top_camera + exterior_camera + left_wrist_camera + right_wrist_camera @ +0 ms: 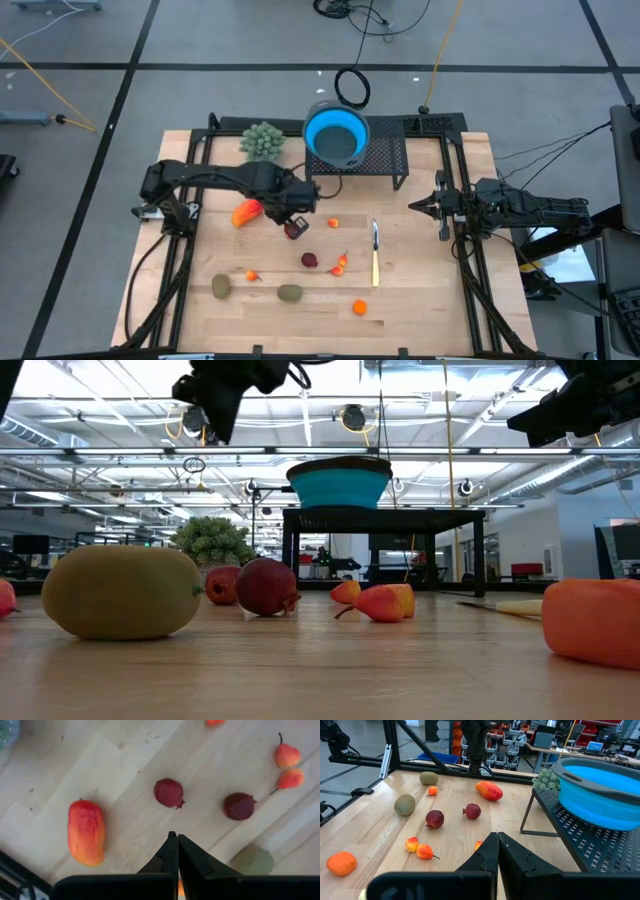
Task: Pick & Place Fruit
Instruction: Put the orange mango into the blue strainer bowl on the shelf
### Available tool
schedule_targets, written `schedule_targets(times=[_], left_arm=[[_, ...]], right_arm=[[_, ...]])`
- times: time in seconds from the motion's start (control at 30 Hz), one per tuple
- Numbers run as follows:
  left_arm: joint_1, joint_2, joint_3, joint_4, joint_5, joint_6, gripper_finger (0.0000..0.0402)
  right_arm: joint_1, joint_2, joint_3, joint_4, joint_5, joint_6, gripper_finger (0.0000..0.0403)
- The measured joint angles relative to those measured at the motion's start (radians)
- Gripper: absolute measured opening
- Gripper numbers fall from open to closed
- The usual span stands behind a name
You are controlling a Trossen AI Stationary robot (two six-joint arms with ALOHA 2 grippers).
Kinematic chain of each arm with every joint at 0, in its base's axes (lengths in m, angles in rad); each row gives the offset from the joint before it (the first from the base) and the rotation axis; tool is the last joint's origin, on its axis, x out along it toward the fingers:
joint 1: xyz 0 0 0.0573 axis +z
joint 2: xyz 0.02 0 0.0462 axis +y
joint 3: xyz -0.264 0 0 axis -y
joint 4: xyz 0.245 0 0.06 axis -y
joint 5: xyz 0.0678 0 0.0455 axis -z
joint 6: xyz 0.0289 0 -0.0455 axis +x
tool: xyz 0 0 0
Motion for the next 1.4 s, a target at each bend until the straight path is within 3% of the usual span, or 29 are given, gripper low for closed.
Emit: schedule_targets(times=[0.13,0.37,0.67,1.17,1.4], left_arm=[[0.001,-0.080,-0.111,0.007,-0.007,-0.007,0.0001],[0.025,-0.289,-0.350,0.156,-0.040,0.006,0.0001],[0.087,-0.477,-0.594,0.179,-0.038,0.070,0.0001],[0.256,-0.557,-0.853,0.325,0.060,0.353,0.0002],[0.307,-0.556,-0.931,0.395,0.090,0.391,0.0019]], right_arm=[[0.000,0.000,0.000,0.000,0.000,0.000,0.0000],[0.000,0.000,0.000,0.000,0.000,0.000,0.0000],[0.000,0.000,0.000,0.000,0.000,0.000,0.0000],[0.000,0.000,0.000,0.000,0.004,0.000,0.0000],[0.000,0.000,0.000,0.000,0.004,0.000,0.0000]])
